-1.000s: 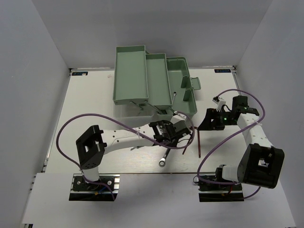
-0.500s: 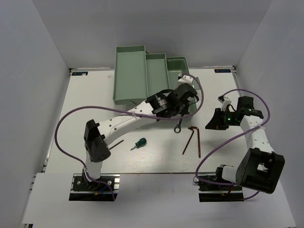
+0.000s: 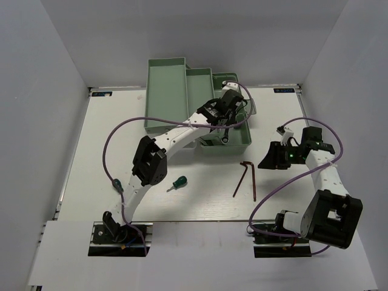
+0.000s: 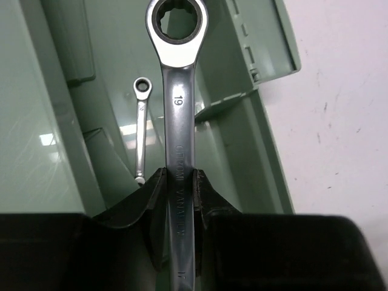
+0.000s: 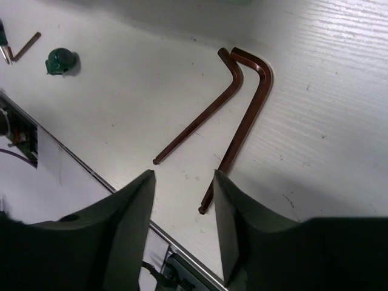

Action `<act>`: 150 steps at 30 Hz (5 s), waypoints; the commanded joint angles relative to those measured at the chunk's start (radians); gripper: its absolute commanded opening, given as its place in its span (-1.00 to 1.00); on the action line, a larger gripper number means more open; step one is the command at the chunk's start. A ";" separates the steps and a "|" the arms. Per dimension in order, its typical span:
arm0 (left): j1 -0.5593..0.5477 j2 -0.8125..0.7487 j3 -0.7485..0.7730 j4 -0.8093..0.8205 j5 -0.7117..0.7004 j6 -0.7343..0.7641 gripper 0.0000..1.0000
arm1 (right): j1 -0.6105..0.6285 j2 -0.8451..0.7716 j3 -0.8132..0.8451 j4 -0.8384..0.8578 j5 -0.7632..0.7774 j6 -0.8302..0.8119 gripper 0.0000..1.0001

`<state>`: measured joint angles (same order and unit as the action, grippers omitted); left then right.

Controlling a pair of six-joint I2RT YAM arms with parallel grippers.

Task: Sort the tools into containers

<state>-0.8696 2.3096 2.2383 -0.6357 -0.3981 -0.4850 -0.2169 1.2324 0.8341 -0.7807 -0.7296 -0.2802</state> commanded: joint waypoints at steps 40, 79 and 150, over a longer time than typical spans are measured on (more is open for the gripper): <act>-0.097 -1.135 -1.305 0.182 0.301 0.026 0.85 | 0.439 0.355 -0.020 0.227 0.722 0.222 -0.35; -0.385 -0.503 -1.039 0.367 0.091 -0.118 0.82 | 0.510 0.713 1.254 0.269 0.004 0.616 -1.00; -0.286 -0.452 -0.359 0.031 -0.301 0.101 -1.00 | -0.079 -0.436 -0.127 0.218 0.145 0.222 -1.00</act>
<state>-1.2221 1.9118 1.8481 -0.5983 -0.5686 -0.4332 -0.2832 0.8024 0.7151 -0.5999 -0.5552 -0.0341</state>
